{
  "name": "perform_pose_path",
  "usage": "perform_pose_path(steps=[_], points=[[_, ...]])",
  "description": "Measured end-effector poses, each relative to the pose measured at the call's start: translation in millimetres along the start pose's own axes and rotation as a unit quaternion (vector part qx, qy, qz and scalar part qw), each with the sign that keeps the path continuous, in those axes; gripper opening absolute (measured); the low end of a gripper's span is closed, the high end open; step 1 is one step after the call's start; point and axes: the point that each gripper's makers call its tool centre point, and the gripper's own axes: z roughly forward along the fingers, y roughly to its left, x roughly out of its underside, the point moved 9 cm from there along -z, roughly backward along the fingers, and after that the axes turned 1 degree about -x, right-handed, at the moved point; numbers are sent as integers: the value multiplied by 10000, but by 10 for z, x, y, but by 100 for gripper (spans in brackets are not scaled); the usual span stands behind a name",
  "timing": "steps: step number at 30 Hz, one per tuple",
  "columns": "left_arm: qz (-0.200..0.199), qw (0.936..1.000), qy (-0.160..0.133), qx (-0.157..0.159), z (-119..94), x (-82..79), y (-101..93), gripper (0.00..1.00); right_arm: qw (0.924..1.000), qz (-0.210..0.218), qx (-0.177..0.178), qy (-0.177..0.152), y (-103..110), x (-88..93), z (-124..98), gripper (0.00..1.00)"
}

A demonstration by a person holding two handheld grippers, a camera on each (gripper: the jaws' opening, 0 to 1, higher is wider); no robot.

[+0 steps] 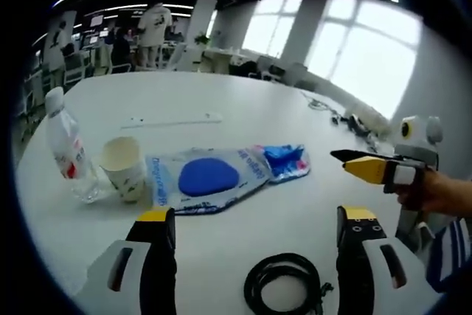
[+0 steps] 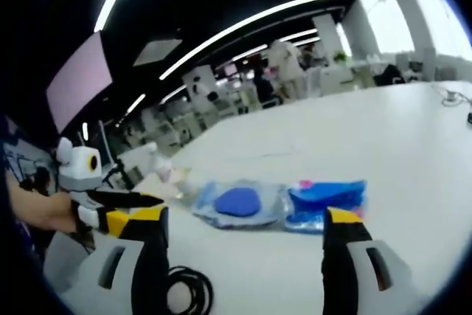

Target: Arrange the tabletop items into an orderly group along one side of the table until the central work area is clear of visible clutter.

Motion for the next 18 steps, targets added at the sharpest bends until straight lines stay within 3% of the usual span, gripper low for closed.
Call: perform_pose_path(steps=[18], points=[[-195, 9995, 210, -157, -167, 305, 115, 86, 9994, 130, -167, 258, 215, 281, -3, 81]])
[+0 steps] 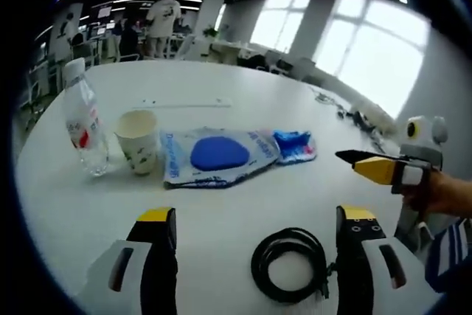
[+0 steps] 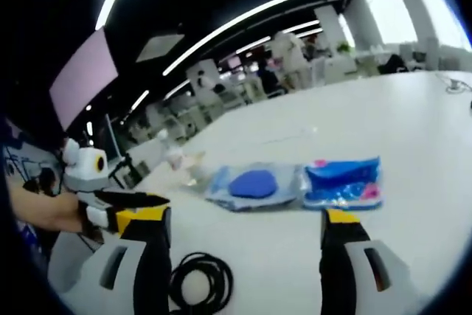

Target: Arrange the tabletop items into an orderly group along one side of the table until the central work area is clear of visible clutter.

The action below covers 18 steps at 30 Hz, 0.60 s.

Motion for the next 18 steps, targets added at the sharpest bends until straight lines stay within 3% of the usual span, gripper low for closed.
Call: perform_pose_path(steps=[12, 18], points=[[-118, 9996, 265, -66, -56, 247, 51, 85, 9988, 158, -95, 453, 113, 269, 14, 77], [-365, 9985, 406, -84, -79, 289, 94, 78, 9976, 299, -114, 622, 170, 378, 3, 73]])
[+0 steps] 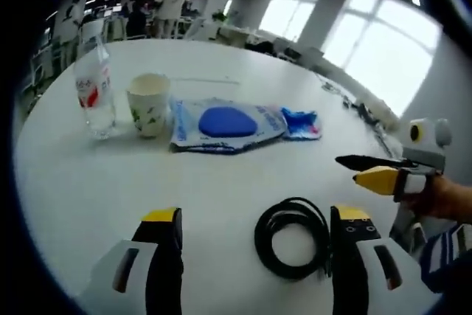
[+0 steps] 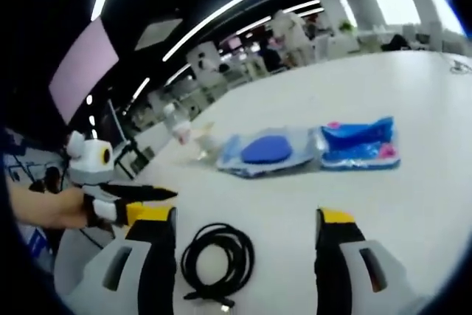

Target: Arrange the tabletop items into an orderly group along one side of the table until the central work area is clear of visible clutter.

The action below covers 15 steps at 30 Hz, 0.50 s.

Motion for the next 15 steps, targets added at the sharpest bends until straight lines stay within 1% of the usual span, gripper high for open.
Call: perform_pose_path(steps=[3, 8, 11, 15], points=[[14, 10000, 91, 36, 13, 26, -17, 77, 10000, 12, -13, 56, 22, 52, 1, 73], [176, 9996, 221, 5, 34, 74, -52, 77, 9999, 46, -8, 162, 39, 111, -7, 72], [314, 9991, 298, -41, 55, 105, -56, 76, 9996, 152, 9, 218, 57, 168, -6, 68], [314, 9987, 387, -40, 89, 157, -62, 74, 9995, 117, 51, 292, 102, 246, -10, 66]])
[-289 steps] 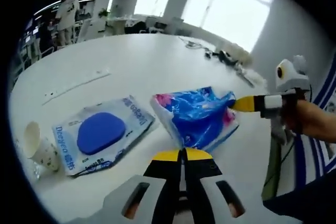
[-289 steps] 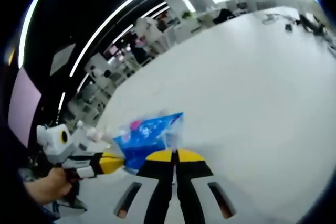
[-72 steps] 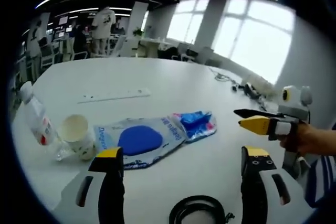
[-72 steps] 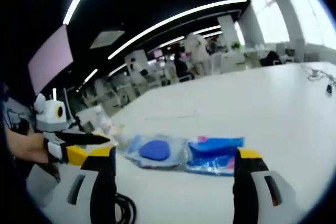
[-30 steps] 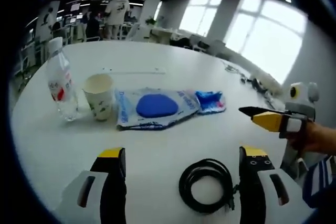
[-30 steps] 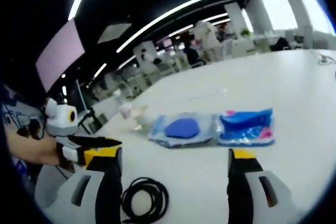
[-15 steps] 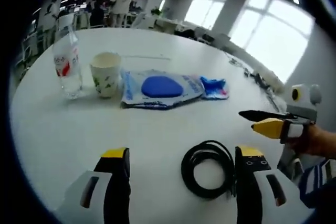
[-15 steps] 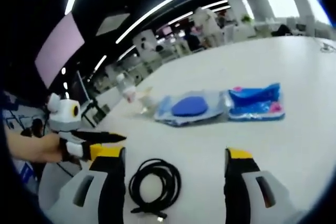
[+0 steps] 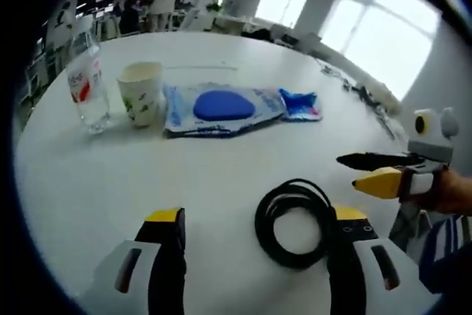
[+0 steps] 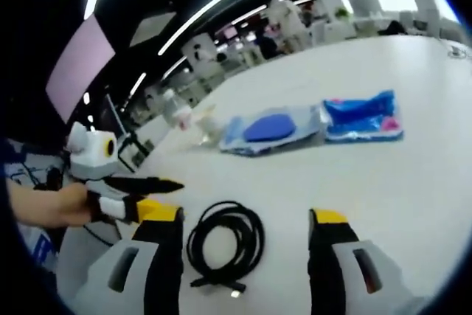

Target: Arrange the tabletop items into an orderly group along one side of the table until the central work area is clear of visible clutter.

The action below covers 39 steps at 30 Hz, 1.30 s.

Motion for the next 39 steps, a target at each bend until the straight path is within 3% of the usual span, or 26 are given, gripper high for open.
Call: perform_pose_path(steps=[5, 9, 16, 26, 34, 39], points=[[80, 9999, 62, 13, 0, 41, -26, 74, 9999, -31, -14, 121, 36, 74, 21, 65], [254, 9996, 66, -146, -34, 73, -16, 63, 9999, -25, 25, 137, 52, 136, 21, 64], [288, 9993, 149, -164, 1, 136, -64, 60, 9993, -191, 22, 323, 105, 283, 44, 59], [336, 9989, 301, -105, 76, 257, -194, 49, 9992, 61, 26, 395, 109, 346, 145, 56], [200, 9989, 408, -121, 119, 335, -176, 44, 9990, 20, 84, 439, 91, 369, 189, 48], [129, 9992, 373, -46, 137, 358, -199, 32, 9979, -32, 203, 613, 93, 386, 237, 32]])
